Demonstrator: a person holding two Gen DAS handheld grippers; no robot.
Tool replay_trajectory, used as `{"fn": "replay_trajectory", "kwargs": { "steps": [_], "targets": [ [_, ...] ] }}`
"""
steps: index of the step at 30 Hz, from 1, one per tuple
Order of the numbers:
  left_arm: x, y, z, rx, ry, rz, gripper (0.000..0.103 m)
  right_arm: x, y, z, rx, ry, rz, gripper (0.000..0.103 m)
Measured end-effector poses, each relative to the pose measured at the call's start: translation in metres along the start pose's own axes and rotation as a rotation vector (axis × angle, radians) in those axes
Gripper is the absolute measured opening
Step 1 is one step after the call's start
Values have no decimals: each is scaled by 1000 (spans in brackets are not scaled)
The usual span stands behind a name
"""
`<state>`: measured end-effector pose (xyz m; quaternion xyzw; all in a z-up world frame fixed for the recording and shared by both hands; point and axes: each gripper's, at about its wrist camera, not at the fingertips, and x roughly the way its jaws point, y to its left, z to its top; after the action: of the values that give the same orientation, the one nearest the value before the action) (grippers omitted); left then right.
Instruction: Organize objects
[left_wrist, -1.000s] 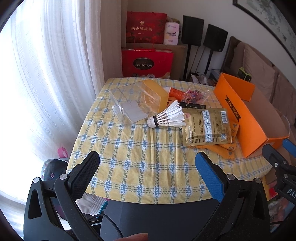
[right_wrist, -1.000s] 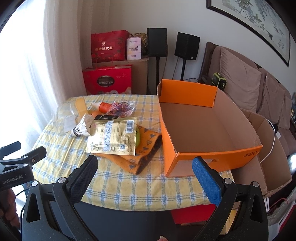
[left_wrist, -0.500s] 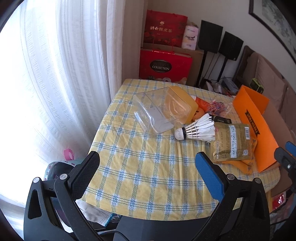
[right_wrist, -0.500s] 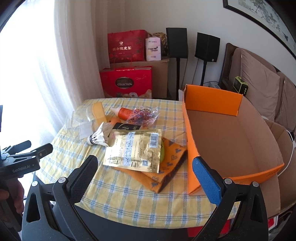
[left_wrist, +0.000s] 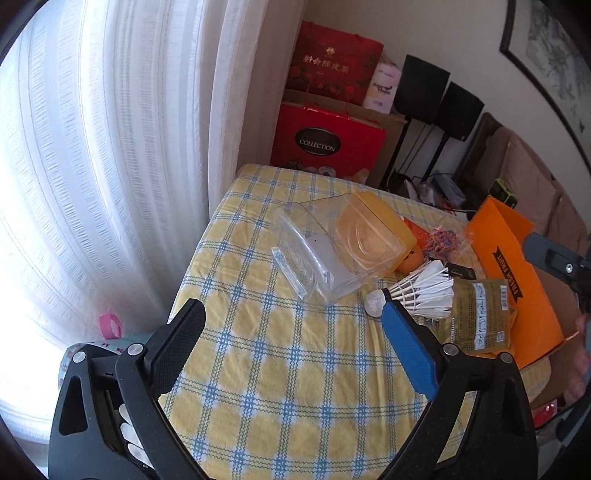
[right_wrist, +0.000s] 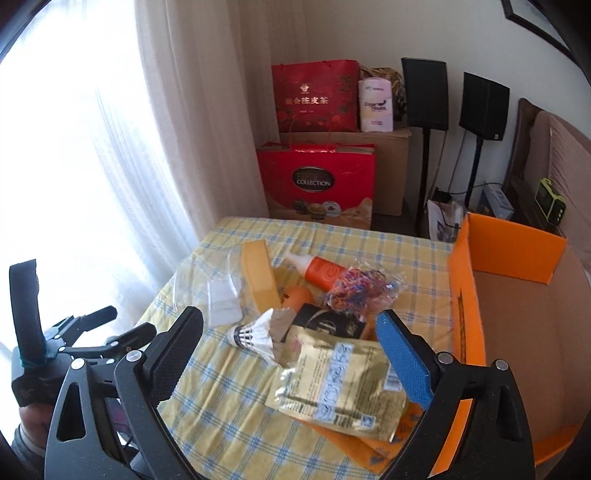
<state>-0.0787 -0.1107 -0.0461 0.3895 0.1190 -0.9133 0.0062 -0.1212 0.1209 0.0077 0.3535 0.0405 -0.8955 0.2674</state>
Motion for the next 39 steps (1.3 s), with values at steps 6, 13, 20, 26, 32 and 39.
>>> {"fn": "replay_trajectory", "kwargs": {
  "steps": [6, 13, 20, 26, 32, 39],
  "targets": [
    [18, -2, 10, 4, -3, -70, 93, 51, 1, 23, 13, 79, 100, 70],
    [36, -10, 10, 63, -1, -102, 93, 106, -5, 30, 85, 183, 236, 64],
    [50, -13, 10, 82, 20, -147, 91, 137, 0, 23, 94, 247, 326, 61],
    [57, -21, 6, 120, 40, -183, 78, 144, 1, 20, 110, 269, 363, 61],
    [53, -29, 10, 161, 16, -161, 77, 141, 9, 23, 107, 270, 366, 60],
    [30, -27, 26, 158, -33, -180, 78, 123, 16, 36, 85, 224, 368, 61]
  ]
}}
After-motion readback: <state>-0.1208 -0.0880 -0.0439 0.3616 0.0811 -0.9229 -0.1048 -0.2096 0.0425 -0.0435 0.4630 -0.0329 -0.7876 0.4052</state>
